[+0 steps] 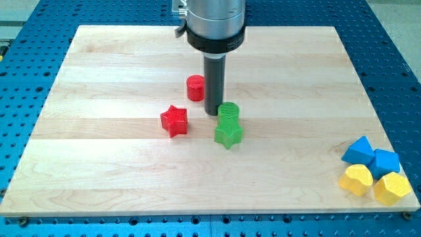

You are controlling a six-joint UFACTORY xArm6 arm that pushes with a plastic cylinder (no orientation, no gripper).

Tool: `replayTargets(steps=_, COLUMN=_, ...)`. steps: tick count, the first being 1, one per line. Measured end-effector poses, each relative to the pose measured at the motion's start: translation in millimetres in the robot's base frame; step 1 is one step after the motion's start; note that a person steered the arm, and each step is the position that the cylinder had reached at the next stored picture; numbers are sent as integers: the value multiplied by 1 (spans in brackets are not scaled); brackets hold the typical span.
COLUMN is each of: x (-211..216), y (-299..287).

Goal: Move the red circle diagonally to the green star

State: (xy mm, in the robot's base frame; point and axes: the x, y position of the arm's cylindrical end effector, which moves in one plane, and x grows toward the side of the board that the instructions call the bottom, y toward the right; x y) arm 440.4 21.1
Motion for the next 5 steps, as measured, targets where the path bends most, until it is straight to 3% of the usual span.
replayTargets(steps=1, x=0, y=34)
replayTargets(steps=2, x=-11, y=23)
replayTargets(steps=5, x=-67, y=-76)
